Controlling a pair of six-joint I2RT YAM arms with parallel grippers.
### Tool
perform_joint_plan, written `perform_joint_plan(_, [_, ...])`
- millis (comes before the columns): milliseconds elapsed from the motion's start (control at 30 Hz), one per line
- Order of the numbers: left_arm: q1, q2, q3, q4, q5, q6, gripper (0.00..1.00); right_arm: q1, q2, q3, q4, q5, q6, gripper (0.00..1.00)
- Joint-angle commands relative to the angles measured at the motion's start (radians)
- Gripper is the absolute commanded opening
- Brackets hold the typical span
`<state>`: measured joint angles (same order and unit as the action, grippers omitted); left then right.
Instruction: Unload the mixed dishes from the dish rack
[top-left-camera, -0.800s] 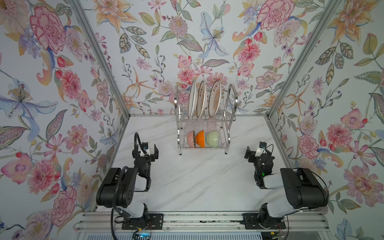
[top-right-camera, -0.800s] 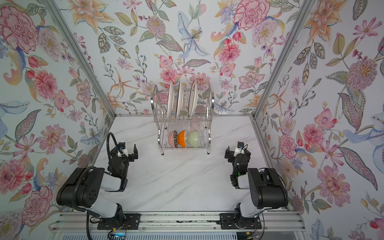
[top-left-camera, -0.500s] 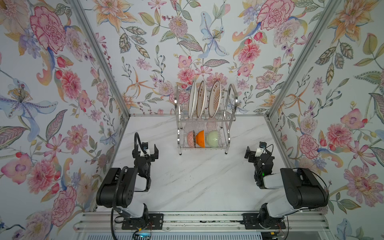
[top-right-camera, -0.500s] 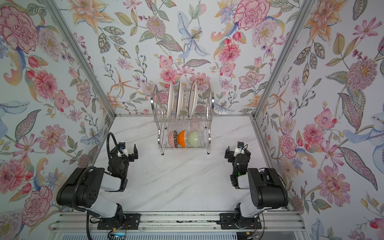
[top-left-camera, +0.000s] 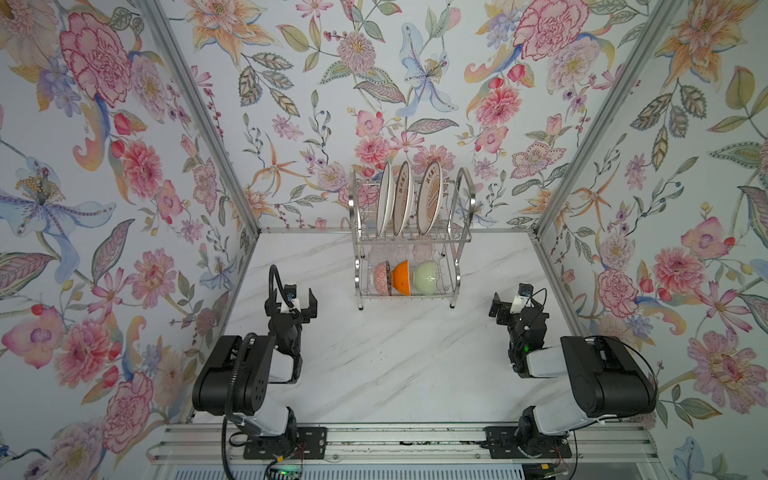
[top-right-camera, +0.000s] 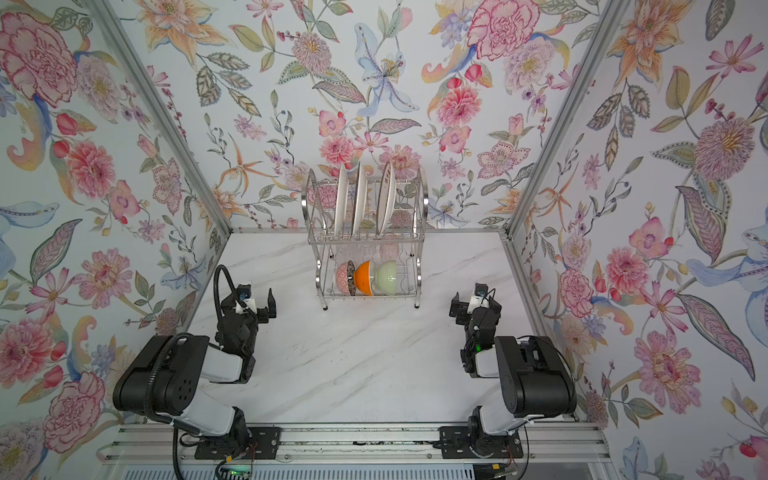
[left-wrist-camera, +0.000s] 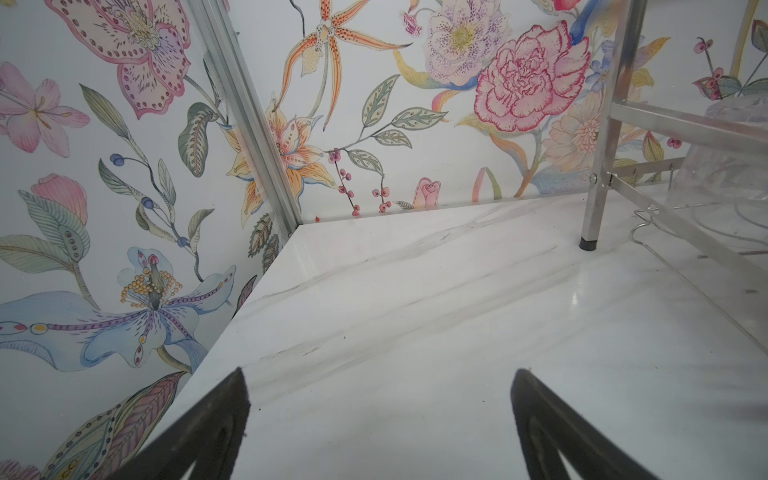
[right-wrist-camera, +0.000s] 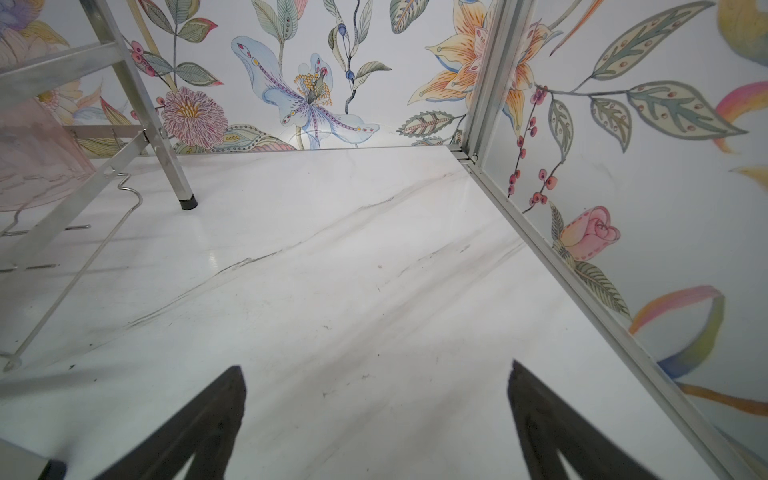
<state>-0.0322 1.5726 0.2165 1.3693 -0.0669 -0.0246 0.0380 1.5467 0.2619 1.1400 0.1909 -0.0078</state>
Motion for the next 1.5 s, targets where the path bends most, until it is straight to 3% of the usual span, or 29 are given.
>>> perform_joint_plan(0, [-0.006, -0.001, 0.002, 0.008, -0.009, 0.006, 0.99, 0.005, 0.002, 0.017, -0.005, 0.005, 0.000, 0.99])
perform_joint_plan(700, [-0.006, -0.002, -0.004, 0.010, 0.030, 0.022, 0.99, 0.006, -0.005, 0.013, -0.001, 0.002, -0.002, 0.99])
perform_joint_plan(833, [-0.006, -0.131, 0.008, -0.098, 0.017, 0.014, 0.99, 0.018, -0.103, 0.011, -0.076, 0.001, -0.020, 0.99])
perform_joint_plan(1067, [-0.009, -0.387, 0.067, -0.330, 0.116, 0.040, 0.99, 0.023, -0.343, 0.019, -0.248, -0.025, -0.011, 0.99])
perform_joint_plan(1167, [-0.009, -0.484, 0.134, -0.493, 0.192, 0.048, 1.00, 0.022, -0.450, 0.055, -0.376, -0.114, 0.012, 0.98])
perform_joint_plan(1333, [-0.016, -0.592, 0.220, -0.726, 0.376, 0.051, 0.99, 0.052, -0.582, 0.114, -0.564, -0.410, -0.029, 0.91])
perform_joint_plan(1467, [-0.067, -0.644, 0.272, -0.886, 0.434, 0.117, 0.99, 0.111, -0.627, 0.165, -0.717, -0.538, -0.063, 0.86])
